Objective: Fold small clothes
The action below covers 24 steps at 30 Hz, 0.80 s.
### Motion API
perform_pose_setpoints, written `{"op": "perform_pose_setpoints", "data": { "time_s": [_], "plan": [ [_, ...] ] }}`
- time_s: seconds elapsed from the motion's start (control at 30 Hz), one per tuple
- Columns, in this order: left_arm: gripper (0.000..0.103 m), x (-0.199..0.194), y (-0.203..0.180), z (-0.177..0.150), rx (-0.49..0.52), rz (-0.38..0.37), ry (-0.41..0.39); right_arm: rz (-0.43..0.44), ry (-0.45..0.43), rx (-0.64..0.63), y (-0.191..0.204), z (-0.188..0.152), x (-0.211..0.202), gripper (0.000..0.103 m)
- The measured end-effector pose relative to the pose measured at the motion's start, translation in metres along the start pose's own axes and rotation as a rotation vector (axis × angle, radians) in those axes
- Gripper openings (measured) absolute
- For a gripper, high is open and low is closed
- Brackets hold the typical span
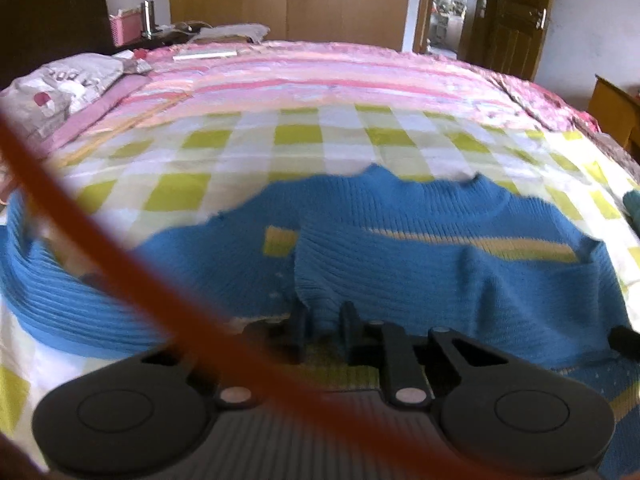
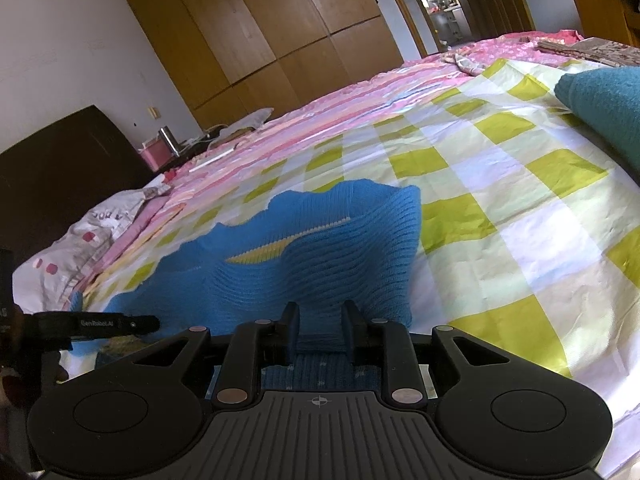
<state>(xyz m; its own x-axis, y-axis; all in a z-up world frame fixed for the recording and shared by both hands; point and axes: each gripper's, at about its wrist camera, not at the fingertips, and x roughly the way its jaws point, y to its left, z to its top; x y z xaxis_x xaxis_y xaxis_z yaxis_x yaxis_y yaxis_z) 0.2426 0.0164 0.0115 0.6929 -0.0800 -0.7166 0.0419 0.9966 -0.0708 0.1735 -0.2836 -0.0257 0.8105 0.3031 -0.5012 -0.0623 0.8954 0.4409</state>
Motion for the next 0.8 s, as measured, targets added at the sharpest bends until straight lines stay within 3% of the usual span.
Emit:
{"op": "perform_pose_setpoints", "data": {
  "time_s": [0.23, 0.33, 0.47, 0.8],
  "plan": [
    [0.022, -0.017, 0.018, 0.006, -0.043, 0.019, -0.06, 0.001, -0.008, -0.035, 0.006, -0.001, -0.001, 0.023],
    [0.022, -0.011, 0.031, 0.003, -0.07, 0.048, -0.04, -0.006, -0.002, -0.044, 0.008, -0.002, 0.002, 0.023],
    [0.023, 0.002, 0.032, -0.012, -0.029, 0.069, 0.01, -0.007, 0.016, -0.047, 0.008, -0.004, 0.006, 0.023],
    [0.032, -0.015, 0.037, -0.012, -0.068, 0.065, -0.008, -0.012, 0.023, -0.057, 0.008, -0.005, 0.008, 0.023]
  ]
}}
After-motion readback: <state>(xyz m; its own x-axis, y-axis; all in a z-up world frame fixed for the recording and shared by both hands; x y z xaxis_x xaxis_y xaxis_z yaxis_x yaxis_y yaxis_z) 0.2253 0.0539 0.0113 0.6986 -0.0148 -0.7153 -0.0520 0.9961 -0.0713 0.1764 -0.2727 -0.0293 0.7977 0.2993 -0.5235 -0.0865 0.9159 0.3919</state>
